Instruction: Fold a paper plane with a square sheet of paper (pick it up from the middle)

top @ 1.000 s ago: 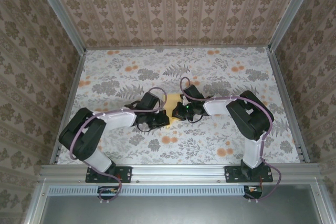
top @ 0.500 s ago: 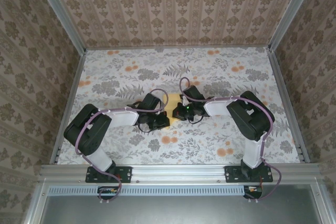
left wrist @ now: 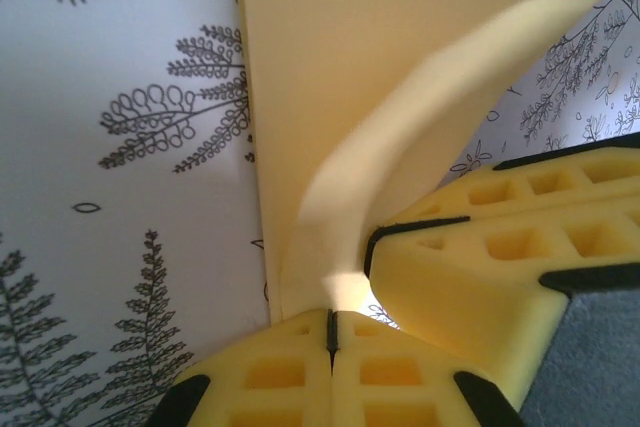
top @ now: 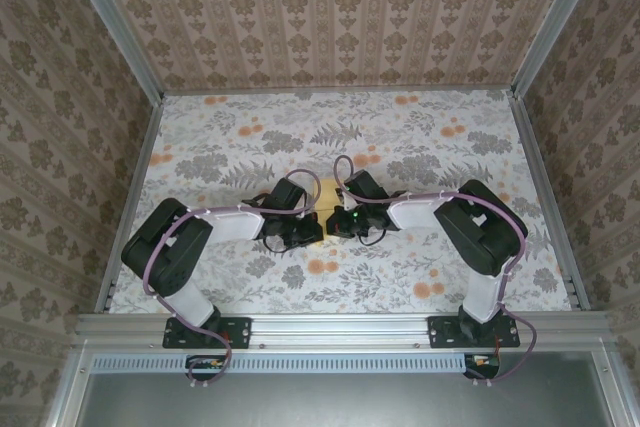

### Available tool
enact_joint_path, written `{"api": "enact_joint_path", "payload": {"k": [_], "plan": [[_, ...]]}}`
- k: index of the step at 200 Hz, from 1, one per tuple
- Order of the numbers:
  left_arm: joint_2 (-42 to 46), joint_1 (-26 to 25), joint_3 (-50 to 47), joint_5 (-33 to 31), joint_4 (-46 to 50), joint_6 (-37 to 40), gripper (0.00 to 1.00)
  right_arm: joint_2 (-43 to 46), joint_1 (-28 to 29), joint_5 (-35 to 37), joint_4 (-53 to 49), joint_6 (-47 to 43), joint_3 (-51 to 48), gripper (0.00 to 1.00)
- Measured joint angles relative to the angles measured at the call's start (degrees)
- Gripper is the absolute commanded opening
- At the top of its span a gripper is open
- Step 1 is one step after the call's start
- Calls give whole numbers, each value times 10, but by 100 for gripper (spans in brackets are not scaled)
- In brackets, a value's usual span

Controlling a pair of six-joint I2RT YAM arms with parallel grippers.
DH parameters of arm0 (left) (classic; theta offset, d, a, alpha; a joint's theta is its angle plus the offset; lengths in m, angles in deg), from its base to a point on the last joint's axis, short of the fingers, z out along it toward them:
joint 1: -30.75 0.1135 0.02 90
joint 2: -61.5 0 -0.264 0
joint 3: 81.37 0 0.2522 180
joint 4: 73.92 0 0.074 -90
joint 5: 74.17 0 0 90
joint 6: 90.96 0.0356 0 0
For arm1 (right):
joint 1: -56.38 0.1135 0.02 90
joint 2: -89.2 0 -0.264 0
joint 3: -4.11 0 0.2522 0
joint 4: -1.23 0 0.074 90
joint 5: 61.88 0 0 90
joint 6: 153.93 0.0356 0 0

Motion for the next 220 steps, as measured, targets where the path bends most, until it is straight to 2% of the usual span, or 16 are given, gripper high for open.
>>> {"api": "enact_joint_path", "payload": {"k": [39, 90, 133, 153, 171, 203, 220], "plan": [[0, 0, -2, 0, 0, 2, 0, -6, -22, 2, -11, 0, 9, 4], [0, 3, -12, 6, -23, 4, 0, -21, -103, -28, -20, -9, 25, 3], [0, 4, -12, 7, -24, 9, 0, 0, -146, 11, -39, -26, 27, 4], [0, 4, -12, 7, -24, 12, 0, 34, -138, 22, -36, -27, 12, 4], [0, 5, -12, 7, -23, 15, 0, 50, -108, 24, -33, -26, 6, 4], [0, 8, -11, 10, -18, 22, 0, 34, -47, 18, -16, -13, 9, 4], [0, 9, -10, 12, -15, 26, 0, 7, -33, 11, -8, -3, 16, 3]]}}
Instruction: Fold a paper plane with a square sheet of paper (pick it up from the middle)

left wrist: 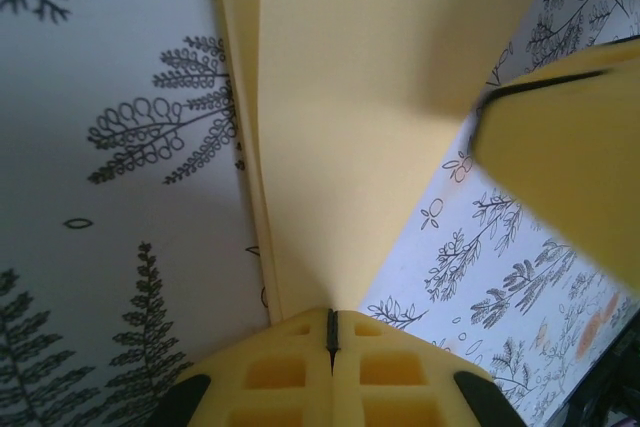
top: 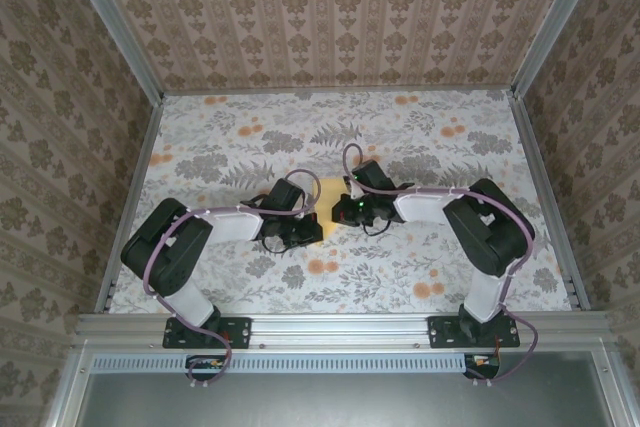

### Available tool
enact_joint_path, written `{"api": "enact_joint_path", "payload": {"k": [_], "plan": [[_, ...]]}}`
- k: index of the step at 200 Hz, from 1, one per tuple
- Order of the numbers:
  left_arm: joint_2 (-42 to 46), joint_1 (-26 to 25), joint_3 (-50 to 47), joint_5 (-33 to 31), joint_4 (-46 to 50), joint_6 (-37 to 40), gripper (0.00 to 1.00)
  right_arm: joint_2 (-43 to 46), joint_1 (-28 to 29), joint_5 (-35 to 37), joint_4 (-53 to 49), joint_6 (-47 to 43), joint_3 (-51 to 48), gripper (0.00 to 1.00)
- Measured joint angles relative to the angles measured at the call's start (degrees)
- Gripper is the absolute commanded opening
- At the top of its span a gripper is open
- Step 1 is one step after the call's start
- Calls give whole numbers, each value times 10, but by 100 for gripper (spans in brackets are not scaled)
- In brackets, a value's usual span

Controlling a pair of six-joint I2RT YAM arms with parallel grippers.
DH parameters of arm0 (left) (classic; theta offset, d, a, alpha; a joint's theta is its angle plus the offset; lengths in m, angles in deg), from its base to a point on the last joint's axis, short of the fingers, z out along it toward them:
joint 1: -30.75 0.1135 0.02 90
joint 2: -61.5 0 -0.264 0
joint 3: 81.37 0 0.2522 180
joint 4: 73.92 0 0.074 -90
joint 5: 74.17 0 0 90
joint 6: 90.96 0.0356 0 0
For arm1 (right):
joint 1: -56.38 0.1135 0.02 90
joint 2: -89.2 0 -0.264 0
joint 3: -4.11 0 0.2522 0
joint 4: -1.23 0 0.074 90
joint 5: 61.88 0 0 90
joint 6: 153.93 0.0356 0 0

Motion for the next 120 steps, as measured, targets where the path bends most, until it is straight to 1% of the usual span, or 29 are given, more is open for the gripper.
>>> {"api": "enact_joint_path", "payload": {"k": [17, 74, 120], "plan": [[0, 2, 2, 2, 5, 4, 0, -23, -1, -5, 2, 6, 6, 3], [8, 3, -2, 1, 16, 14, 0, -36, -14, -13, -17, 20, 24, 3], [39, 2, -14, 0, 68, 41, 0, -38, -16, -17, -16, 35, 24, 3]]}}
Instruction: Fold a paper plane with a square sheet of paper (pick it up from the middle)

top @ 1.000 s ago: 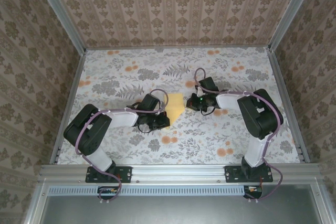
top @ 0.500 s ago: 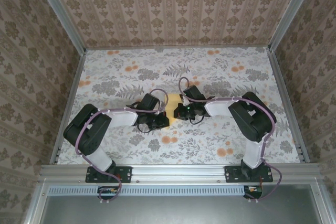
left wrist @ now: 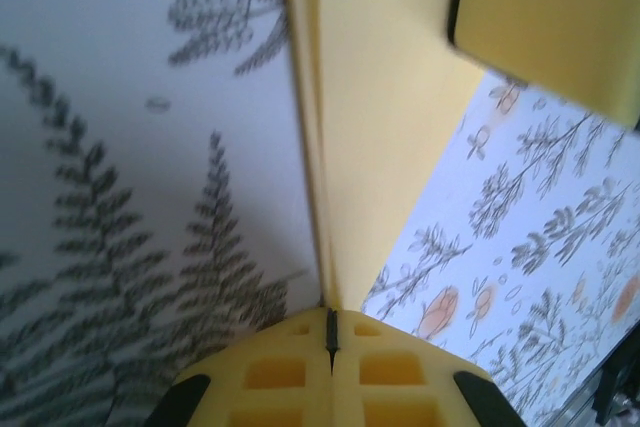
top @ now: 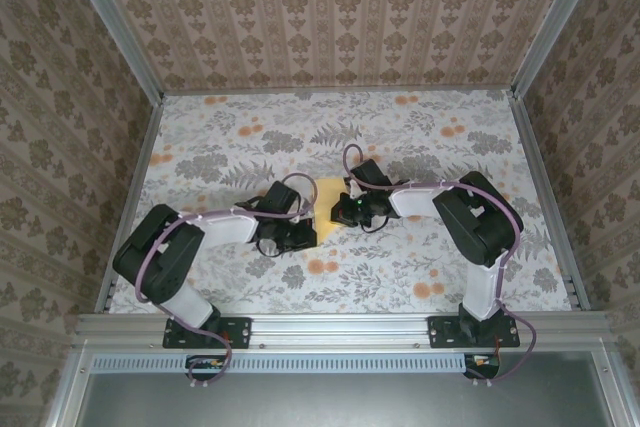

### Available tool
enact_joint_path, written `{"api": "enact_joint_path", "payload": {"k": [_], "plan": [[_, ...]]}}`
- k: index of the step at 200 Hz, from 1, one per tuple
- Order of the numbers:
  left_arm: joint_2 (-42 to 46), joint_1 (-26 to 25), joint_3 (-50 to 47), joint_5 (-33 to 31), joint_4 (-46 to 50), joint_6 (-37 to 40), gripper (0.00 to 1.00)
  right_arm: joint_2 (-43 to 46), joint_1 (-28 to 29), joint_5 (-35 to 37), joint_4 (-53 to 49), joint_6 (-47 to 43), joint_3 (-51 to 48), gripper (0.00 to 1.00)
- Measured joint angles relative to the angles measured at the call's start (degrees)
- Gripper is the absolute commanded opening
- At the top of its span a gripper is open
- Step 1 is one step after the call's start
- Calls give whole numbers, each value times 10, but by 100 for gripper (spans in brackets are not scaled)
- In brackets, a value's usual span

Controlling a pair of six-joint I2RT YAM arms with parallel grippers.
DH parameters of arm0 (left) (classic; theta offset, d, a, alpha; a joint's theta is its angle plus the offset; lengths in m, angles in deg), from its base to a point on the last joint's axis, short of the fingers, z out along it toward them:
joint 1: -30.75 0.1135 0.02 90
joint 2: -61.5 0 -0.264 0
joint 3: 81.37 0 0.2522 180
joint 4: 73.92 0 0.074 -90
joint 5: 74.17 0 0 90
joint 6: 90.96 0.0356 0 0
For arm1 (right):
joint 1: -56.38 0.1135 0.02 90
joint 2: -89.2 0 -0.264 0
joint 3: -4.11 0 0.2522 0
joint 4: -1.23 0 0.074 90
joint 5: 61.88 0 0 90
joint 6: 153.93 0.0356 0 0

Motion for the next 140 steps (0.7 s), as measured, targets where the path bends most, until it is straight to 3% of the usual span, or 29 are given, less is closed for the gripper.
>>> {"api": "enact_joint_path", "payload": {"k": [38, 69, 140], "plan": [[40, -1, 1, -18, 67, 16, 0, 0, -3, 0, 1, 11, 0, 3], [62, -1, 19, -30, 52, 16, 0, 3, -3, 1, 6, 15, -4, 3], [-47, -27, 80, -38, -3, -1, 0, 15, -1, 2, 24, 19, -20, 4]]}}
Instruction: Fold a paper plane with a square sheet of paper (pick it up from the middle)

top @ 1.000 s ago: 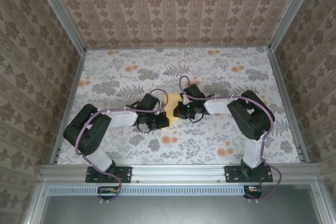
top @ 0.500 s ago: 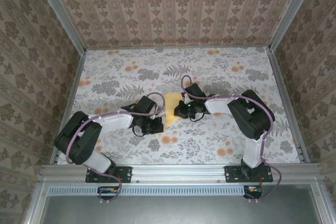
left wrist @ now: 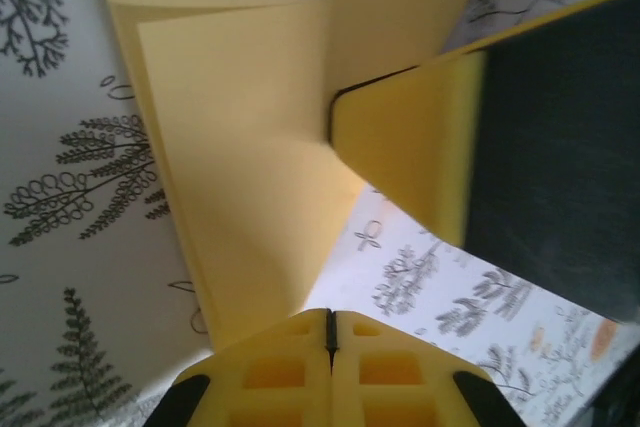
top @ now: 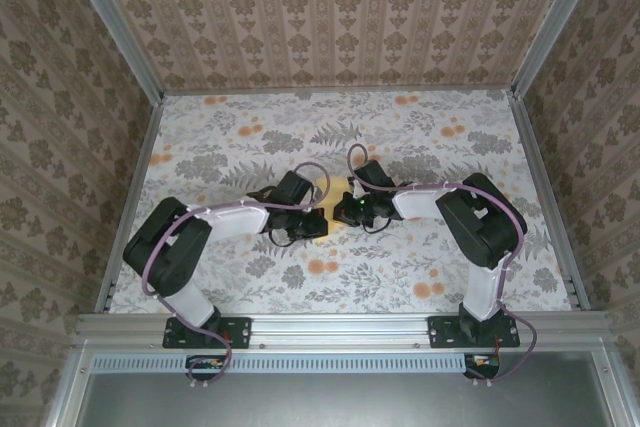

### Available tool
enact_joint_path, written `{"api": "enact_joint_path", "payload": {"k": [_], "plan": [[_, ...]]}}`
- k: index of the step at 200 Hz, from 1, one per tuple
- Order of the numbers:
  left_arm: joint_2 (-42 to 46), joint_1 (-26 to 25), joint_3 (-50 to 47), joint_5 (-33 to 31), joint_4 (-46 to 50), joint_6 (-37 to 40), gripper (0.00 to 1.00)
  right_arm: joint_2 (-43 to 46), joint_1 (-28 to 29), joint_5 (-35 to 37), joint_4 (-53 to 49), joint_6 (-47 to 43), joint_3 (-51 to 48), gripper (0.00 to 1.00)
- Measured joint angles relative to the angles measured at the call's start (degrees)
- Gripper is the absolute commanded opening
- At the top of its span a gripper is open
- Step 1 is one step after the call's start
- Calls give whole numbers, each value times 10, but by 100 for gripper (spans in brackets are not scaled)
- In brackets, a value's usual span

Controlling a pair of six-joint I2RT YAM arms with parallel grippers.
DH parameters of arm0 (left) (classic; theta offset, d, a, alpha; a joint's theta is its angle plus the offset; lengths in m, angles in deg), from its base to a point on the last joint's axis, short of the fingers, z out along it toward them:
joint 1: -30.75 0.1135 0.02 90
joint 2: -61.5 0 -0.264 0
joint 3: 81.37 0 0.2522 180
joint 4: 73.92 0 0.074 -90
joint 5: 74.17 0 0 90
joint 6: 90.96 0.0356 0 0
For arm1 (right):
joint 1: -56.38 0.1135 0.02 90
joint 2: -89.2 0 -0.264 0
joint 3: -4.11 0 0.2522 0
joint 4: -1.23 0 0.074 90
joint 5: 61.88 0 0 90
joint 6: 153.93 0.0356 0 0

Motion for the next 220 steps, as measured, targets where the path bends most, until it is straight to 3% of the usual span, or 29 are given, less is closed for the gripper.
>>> {"api": "enact_joint_path", "payload": {"k": [87, 137, 171, 204, 220], "plan": [[-15, 3, -2, -14, 3, -18, 0, -6, 4, -2, -40, -52, 19, 4], [-13, 8, -14, -2, -16, -28, 0, -17, -77, -12, -102, -99, 51, 4], [-12, 8, -9, -2, -8, -27, 0, 14, -97, 30, -136, -100, 50, 17], [-12, 8, 18, -9, 14, -21, 20, 82, -99, 46, -143, -91, 29, 31], [-7, 8, 38, -20, 17, -19, 24, 109, -99, 46, -140, -78, 11, 37]]}}
